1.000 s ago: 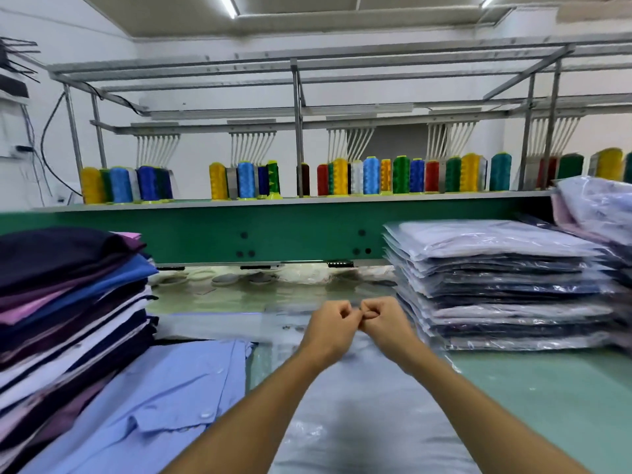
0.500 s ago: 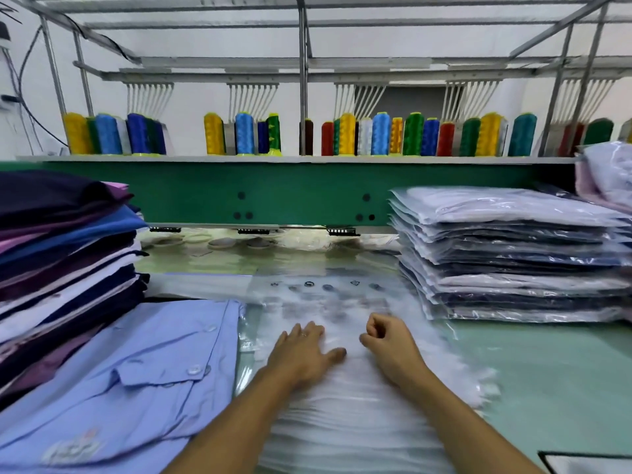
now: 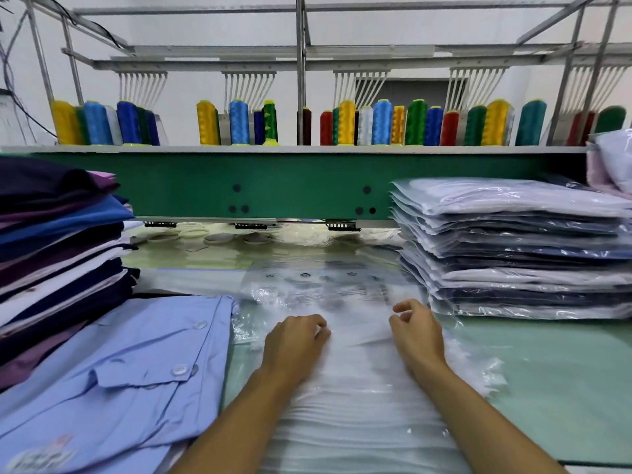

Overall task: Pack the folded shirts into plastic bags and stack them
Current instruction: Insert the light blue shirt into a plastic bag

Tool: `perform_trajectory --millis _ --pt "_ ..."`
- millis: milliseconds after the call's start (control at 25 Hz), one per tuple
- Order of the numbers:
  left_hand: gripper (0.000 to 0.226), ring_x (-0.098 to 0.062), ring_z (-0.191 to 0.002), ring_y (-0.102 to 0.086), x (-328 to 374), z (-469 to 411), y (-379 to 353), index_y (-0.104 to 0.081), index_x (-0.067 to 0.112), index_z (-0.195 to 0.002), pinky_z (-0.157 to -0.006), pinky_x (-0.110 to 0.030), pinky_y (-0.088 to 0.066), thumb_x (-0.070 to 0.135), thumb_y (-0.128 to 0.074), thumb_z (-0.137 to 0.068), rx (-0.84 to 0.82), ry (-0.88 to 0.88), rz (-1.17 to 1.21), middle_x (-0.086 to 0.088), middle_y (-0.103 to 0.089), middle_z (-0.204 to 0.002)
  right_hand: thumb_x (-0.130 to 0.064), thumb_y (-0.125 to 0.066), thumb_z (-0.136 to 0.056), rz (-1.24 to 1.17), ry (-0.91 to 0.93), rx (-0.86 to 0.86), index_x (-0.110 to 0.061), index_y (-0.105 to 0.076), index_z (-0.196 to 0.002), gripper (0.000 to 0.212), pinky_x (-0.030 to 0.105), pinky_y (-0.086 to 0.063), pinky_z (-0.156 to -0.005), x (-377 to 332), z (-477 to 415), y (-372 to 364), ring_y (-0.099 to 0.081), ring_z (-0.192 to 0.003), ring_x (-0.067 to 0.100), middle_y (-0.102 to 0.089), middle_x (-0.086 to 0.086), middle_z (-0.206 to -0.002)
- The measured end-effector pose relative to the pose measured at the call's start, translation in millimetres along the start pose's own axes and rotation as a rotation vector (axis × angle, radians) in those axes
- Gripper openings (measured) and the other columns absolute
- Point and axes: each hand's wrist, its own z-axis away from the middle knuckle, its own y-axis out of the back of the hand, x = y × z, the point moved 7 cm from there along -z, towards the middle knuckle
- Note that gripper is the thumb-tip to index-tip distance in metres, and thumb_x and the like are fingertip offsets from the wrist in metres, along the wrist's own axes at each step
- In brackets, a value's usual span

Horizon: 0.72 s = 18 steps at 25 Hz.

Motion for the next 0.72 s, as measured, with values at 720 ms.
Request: perform_trajectory --millis 720 --pt "0.017 -0.033 -0.086 -0.06 34 9 11 -0.059 0.018 -0.094 -0.066 -0.035 -0.045 0.019 -0.043 -0.101 0.051 -0.242 -0.286 -0.004 -0.065 -0.085 -0.01 -0.069 -0.087 -0.323 -0.204 -0.138 -0.015 -0.067 -0.095 0.01 0.025 -0.036 -0.052 11 -3 23 -0.057 -0.067 0.019 -0.073 0.011 -0.092"
